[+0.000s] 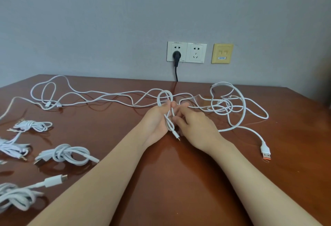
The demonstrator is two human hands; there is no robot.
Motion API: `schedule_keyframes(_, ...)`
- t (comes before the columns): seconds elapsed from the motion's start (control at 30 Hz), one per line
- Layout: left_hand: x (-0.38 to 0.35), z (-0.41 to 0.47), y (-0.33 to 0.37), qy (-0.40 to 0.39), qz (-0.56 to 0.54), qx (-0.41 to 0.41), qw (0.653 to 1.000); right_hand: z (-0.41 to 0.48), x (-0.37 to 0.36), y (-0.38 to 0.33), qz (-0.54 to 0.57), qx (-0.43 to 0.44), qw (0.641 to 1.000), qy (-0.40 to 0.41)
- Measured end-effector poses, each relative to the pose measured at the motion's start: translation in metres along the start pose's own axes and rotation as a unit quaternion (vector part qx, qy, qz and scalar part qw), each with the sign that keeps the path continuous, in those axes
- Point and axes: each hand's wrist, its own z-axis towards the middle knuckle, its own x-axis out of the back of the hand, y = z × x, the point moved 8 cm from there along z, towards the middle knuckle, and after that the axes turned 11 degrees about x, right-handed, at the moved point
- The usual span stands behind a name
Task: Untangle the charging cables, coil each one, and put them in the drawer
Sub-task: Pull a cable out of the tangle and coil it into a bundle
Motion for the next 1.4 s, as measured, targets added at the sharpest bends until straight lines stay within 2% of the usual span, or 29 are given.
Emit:
schedule_keyframes(0.13,0.003,-0.005,0.012,-0.022,-0.096,-0.037,0.994,-0.001,-0.003,0.0,0.001,0.01,1.0,-0.021)
schedule_keyframes(0.23,0.015,-0.005,0.021,-0.009,-0.179,-0.064,0.982,-0.001,-0.004,0.002,0.011,0.006,0.999,-0.043)
schedule_keyframes(0.3,0.02,-0.003,0.021,0.004,-0.193,-0.057,0.98,-0.002,-0.005,0.002,0.018,0.01,0.998,-0.062)
schedule_keyframes(0.5,0.024,-0.008,0.024,0.036,-0.15,-0.043,0.987,-0.004,0.023,-0.01,-0.045,0.045,0.997,-0.042)
schedule_keyframes(0.57,0.026,-0.008,0.017,0.064,-0.126,-0.011,0.99,-0.005,0.028,-0.013,-0.055,0.059,0.996,-0.039)
schedule_keyframes(0.63,0.033,-0.007,0.003,0.141,0.019,0.028,0.989,-0.005,0.027,-0.017,-0.057,0.073,0.995,-0.035)
schedule_keyframes(0.67,0.039,-0.01,-0.001,0.199,0.089,0.042,0.975,-0.005,0.026,-0.019,-0.06,0.085,0.994,-0.033)
schedule_keyframes(0.7,0.041,-0.011,0.0,0.215,0.103,0.036,0.97,-0.006,0.024,-0.023,-0.068,0.101,0.992,-0.034)
schedule_keyframes(0.8,0.034,-0.006,0.016,0.107,-0.062,-0.006,0.992,-0.007,0.015,-0.038,-0.1,0.17,0.98,-0.031)
schedule_keyframes(0.87,0.036,-0.006,0.018,0.104,-0.074,-0.003,0.992,-0.009,0.016,-0.048,-0.107,0.205,0.973,-0.01)
schedule_keyframes(1.07,0.024,-0.005,0.01,0.109,-0.01,0.026,0.994,-0.01,0.025,-0.053,-0.122,0.246,0.959,0.063)
schedule_keyframes(1.17,0.021,-0.005,0.006,0.137,0.026,0.038,0.99,-0.011,0.031,-0.058,-0.132,0.235,0.959,0.091)
schedule_keyframes(1.23,0.023,-0.007,0.005,0.175,0.066,0.044,0.981,-0.01,0.033,-0.056,-0.137,0.201,0.967,0.077)
schedule_keyframes(1.3,0.024,-0.005,0.006,0.229,0.155,0.041,0.96,-0.01,0.037,-0.053,-0.135,0.192,0.968,0.084)
schedule_keyframes(1.4,0.022,0.001,0.012,0.297,0.332,0.048,0.894,-0.009,0.035,-0.05,-0.151,0.171,0.97,0.08)
